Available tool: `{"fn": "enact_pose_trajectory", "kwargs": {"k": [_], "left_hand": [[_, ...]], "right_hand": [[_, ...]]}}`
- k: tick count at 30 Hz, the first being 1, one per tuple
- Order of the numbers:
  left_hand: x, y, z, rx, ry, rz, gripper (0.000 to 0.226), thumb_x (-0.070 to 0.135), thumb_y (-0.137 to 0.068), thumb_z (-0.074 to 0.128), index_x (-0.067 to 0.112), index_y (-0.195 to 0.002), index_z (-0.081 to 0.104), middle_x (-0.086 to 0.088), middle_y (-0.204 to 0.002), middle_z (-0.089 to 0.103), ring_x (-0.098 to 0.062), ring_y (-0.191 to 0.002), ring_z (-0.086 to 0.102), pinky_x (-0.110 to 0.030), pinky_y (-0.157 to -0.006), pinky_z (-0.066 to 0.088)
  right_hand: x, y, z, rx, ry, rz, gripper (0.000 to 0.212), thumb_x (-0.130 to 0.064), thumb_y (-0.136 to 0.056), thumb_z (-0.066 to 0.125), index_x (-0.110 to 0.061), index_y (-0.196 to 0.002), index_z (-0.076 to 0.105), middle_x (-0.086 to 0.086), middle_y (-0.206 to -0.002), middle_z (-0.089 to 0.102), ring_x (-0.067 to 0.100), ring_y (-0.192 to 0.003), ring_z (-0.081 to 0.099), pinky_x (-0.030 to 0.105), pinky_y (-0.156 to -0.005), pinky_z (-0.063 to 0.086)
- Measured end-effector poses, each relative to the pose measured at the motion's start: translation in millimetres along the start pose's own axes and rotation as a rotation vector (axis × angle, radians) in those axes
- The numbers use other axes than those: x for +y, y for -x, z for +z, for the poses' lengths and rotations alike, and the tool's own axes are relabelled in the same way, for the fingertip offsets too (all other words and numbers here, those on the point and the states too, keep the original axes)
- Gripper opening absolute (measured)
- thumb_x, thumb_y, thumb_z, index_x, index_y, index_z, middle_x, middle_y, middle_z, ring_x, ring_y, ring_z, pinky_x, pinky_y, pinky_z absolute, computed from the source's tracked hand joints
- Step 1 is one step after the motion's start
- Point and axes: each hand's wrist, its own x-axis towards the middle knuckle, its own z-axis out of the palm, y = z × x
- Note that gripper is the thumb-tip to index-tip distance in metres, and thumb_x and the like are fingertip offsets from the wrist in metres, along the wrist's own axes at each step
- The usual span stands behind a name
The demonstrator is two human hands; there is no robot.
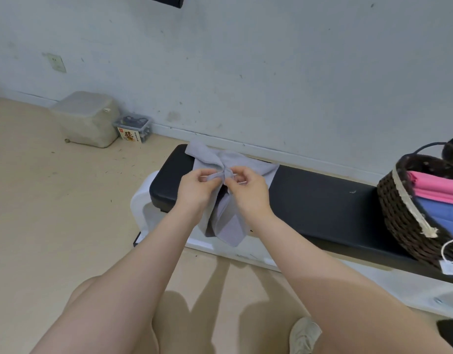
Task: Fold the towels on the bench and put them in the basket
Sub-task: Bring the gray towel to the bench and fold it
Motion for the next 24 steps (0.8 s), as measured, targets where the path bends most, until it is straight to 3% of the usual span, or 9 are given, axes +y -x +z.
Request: {"fn": "enact_pose_trajectory", "kwargs": {"k": [4,7,10,13,16,21,24], "left_hand": [[7.8,10.3,15.2,0.058,0.041,-0.04,0.012,0.014,-0.081,0.069,0.01,-0.084,0.059,0.0,-0.073,0.058,-0.01,-0.065,0.052,-0.019,-0.059,0.042],[12.7,19.0,24.1,-0.008,0.115,-0.035,0.01,0.012,-0.087,0.064,0.012,-0.077,0.062,-0.002,-0.074,0.062,-0.015,-0.071,0.056,-0.026,-0.07,0.049],[13.9,24.7,28.9,-0.036,0.148,-0.027,0.006,0.014,-0.089,0.061,0.015,-0.087,0.067,0.001,-0.083,0.066,-0.011,-0.079,0.06,-0.022,-0.075,0.049],[13.3,28.8,30.1,-0.099,0.13,-0.008,0.012,0.014,-0.091,0.058,0.014,-0.099,0.068,0.005,-0.079,0.064,-0.005,-0.071,0.056,-0.014,-0.065,0.047],[14.0,31.2,27.8,-0.079,0.109,-0.005,0.011,0.012,-0.09,0.06,0.017,-0.089,0.07,0.006,-0.073,0.063,-0.003,-0.064,0.052,-0.008,-0.056,0.046],[10.3,29.2,26.4,0.054,-0.02,0.069,0.006,0.018,-0.083,0.068,0.021,-0.083,0.063,0.006,-0.081,0.065,-0.008,-0.078,0.06,-0.021,-0.073,0.049],[9.7,32.0,28.2,0.046,-0.014,0.073,0.007,0.015,-0.084,0.066,0.016,-0.079,0.063,0.002,-0.076,0.064,-0.009,-0.072,0.059,-0.021,-0.067,0.047]], "right_hand": [[0.8,8.1,-10.9,0.006,0.053,-0.019,0.013,-0.016,-0.09,0.058,-0.022,-0.096,0.049,-0.007,-0.078,0.054,0.009,-0.073,0.054,0.003,-0.056,0.04],[0.4,12.4,-15.8,0.01,0.08,-0.056,0.003,-0.018,-0.093,0.054,-0.018,-0.093,0.052,-0.008,-0.077,0.055,0.01,-0.071,0.054,0.001,-0.055,0.038],[-0.4,12.6,-22.3,0.036,0.087,-0.065,0.002,-0.02,-0.093,0.054,-0.018,-0.092,0.054,-0.01,-0.077,0.056,0.007,-0.07,0.053,0.005,-0.057,0.04],[4.4,9.9,-28.4,0.07,0.095,-0.046,0.003,-0.02,-0.091,0.058,-0.018,-0.088,0.058,-0.011,-0.076,0.057,0.008,-0.071,0.053,0.011,-0.061,0.039],[8.6,8.5,-31.1,0.079,0.095,-0.018,0.003,-0.019,-0.088,0.062,-0.017,-0.087,0.062,-0.01,-0.077,0.059,0.008,-0.07,0.054,0.017,-0.065,0.041],[7.6,11.4,-28.0,0.15,0.01,0.001,0.003,-0.016,-0.087,0.062,-0.018,-0.088,0.06,-0.01,-0.08,0.059,0.014,-0.076,0.059,0.023,-0.074,0.046],[4.6,16.2,-21.5,0.095,0.036,-0.016,0.006,-0.015,-0.087,0.062,-0.02,-0.087,0.059,-0.009,-0.081,0.059,0.015,-0.077,0.058,0.018,-0.068,0.044]]}}
